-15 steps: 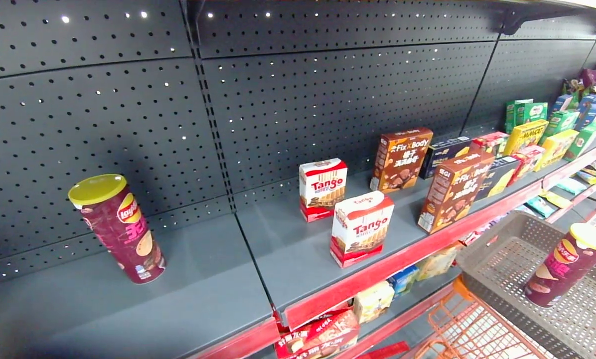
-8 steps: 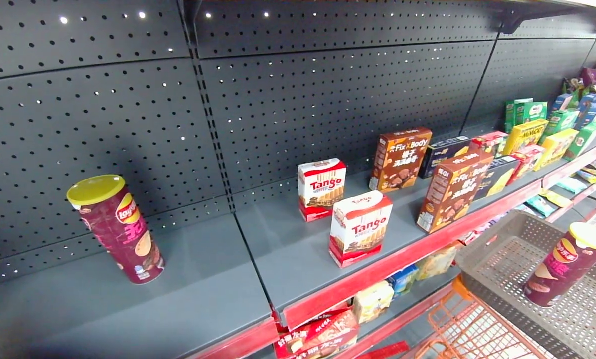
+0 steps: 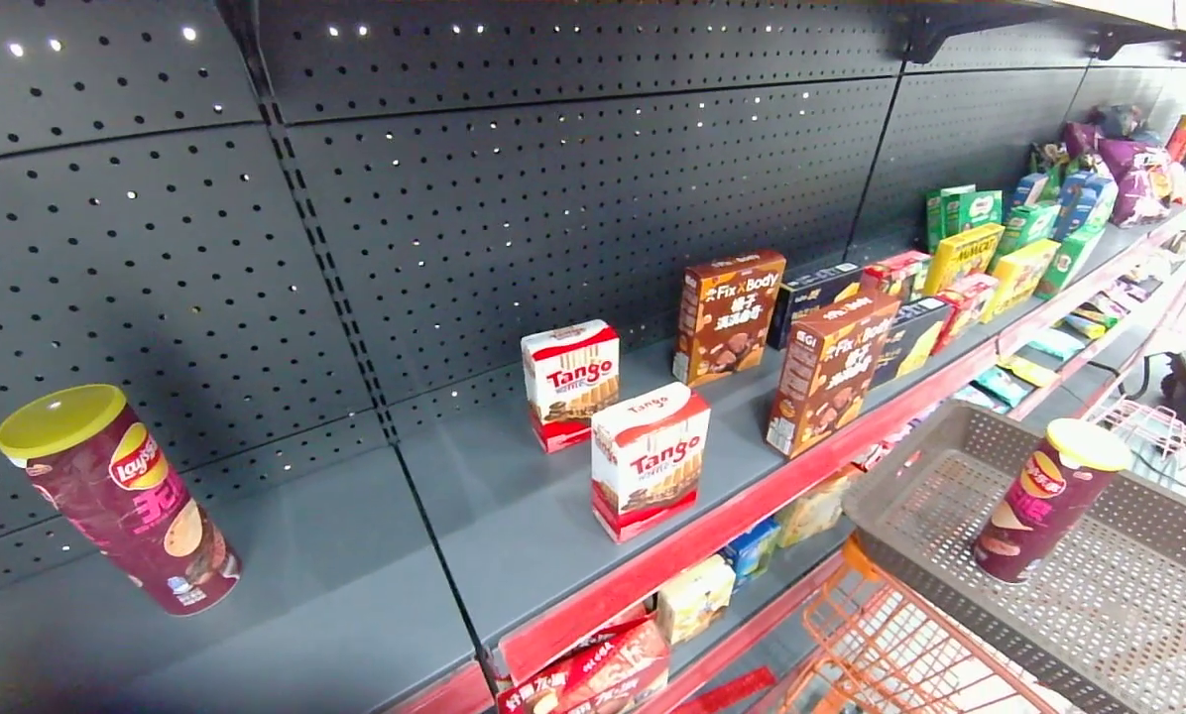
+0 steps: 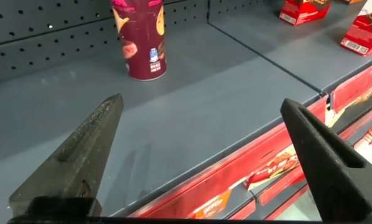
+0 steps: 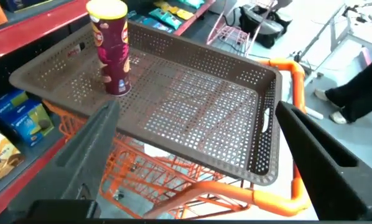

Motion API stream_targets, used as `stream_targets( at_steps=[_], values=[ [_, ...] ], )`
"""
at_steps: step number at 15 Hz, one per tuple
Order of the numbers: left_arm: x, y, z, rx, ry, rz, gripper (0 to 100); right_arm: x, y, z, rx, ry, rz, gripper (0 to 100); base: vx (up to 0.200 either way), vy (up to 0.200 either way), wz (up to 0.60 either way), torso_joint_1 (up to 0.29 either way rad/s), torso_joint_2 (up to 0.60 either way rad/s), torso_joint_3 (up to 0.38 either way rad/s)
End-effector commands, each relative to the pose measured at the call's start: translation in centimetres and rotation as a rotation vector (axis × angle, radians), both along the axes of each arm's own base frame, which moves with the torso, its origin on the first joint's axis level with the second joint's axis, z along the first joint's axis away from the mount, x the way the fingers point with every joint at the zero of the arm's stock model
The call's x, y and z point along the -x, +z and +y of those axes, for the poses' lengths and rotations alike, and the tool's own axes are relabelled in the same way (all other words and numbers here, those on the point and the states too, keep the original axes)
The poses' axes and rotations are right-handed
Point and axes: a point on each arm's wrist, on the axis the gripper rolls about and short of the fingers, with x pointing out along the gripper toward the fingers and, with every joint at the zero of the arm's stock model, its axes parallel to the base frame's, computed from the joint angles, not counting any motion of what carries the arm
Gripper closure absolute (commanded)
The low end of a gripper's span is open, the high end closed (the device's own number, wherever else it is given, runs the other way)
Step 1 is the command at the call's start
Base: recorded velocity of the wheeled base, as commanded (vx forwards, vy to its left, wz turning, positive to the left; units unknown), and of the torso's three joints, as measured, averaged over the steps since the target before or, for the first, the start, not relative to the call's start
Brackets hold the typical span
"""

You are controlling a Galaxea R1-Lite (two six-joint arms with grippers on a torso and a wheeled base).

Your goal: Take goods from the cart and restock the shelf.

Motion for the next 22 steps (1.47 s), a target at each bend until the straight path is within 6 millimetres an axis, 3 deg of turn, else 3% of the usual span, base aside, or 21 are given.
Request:
stream_targets(
  at_steps=[1,7,9,10,13,15,17,18,22],
  values=[
    [0.0,0.0,0.0,0.001,0.001,0.001,0,0.0,-0.1,0.0,-0.001,0.002,0.002,0,0.0,0.0,0.0,0.0,0.0,0.0],
    [0.0,0.0,0.0,0.001,0.001,0.001,0,-0.8,-1.1,-0.4,-0.041,0.038,0.068,0,0.0,0.0,0.0,0.0,0.0,0.0],
    [0.0,0.0,0.0,0.001,0.001,0.001,0,-1.4,-0.4,-0.7,-0.069,0.023,0.092,0,0.0,0.0,0.0,0.0,0.0,0.0],
    [0.0,0.0,0.0,0.001,0.001,0.001,0,-2.0,1.4,-0.9,-0.095,0.0,0.094,0,0.0,0.0,0.0,0.0,0.0,0.0],
    [0.0,0.0,0.0,0.001,0.001,0.001,0,-4.9,3.8,-2.4,-0.198,-0.038,0.124,0,0.0,0.0,0.0,0.0,0.0,0.0],
    [0.0,0.0,0.0,0.001,0.001,0.001,0,-6.0,3.1,-2.8,-0.257,-0.012,0.17,0,0.0,0.0,0.0,0.0,0.0,0.0],
    [0.0,0.0,0.0,0.001,0.0,0.001,0,-7.0,0.6,-3.4,-0.312,-0.038,0.347,0,0.0,0.0,0.0,0.0,0.0,0.0],
    [0.0,0.0,0.0,0.001,0.001,0.001,0,-7.9,0.3,-4.0,-0.283,-0.091,0.452,0,0.0,0.0,0.0,0.0,0.0,0.0],
    [0.0,0.0,0.0,0.001,0.001,0.001,0,-12.9,1.6,-6.7,-0.226,-0.137,0.449,0,0.0,0.0,0.0,0.0,0.0,0.0]
  ],
)
